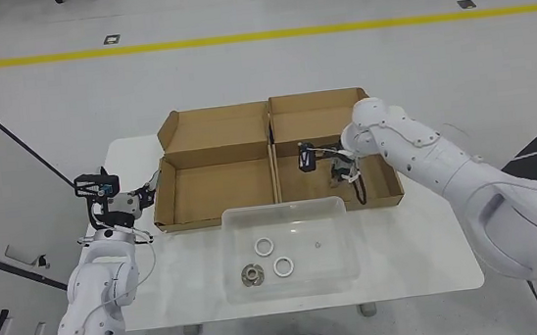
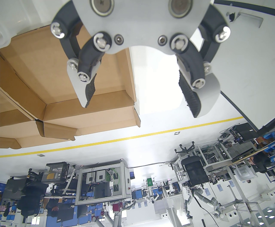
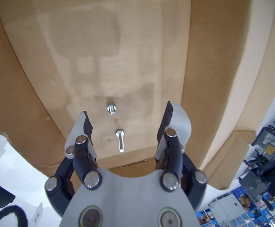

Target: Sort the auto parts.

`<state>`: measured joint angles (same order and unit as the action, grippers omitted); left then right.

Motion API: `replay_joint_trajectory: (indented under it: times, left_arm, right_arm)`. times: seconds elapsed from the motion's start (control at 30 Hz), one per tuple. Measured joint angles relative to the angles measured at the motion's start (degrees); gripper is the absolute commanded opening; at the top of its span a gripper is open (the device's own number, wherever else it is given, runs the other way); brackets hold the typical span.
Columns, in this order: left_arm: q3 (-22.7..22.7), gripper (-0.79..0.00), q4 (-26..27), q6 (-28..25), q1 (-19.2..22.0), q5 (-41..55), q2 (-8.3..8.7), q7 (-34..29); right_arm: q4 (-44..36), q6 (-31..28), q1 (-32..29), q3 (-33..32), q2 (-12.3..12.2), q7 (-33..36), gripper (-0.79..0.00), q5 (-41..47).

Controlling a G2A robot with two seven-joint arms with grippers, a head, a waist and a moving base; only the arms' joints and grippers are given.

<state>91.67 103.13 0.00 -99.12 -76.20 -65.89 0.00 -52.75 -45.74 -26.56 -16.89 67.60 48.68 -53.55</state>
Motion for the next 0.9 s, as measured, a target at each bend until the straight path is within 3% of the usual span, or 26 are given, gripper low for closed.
replay_joint_trajectory:
  times: [0.2,0.47,0.7,0.9]
  left_arm:
    - [0.00,0.000,0.00,0.00,0.00,0.00,0.00,0.00]
    - [0.00,0.000,0.00,0.00,0.00,0.00,0.00,0.00]
    - [0.00,0.000,0.00,0.00,0.00,0.00,0.00,0.00]
    - [0.00,0.000,0.00,0.00,0.00,0.00,0.00,0.00]
  right_arm:
    - [-4.01,-1.29,1.62,-3.01,-2.02,0.99,0.000,-1.83]
    - [-14.90,-3.77,1.64,-9.00,-6.50,6.14,0.000,0.62]
    - [-27.23,-0.93,0.97,-10.75,-11.45,8.94,0.000,5.80]
    - [-38.68,2.98,0.57,-11.06,-15.56,12.85,0.000,15.73]
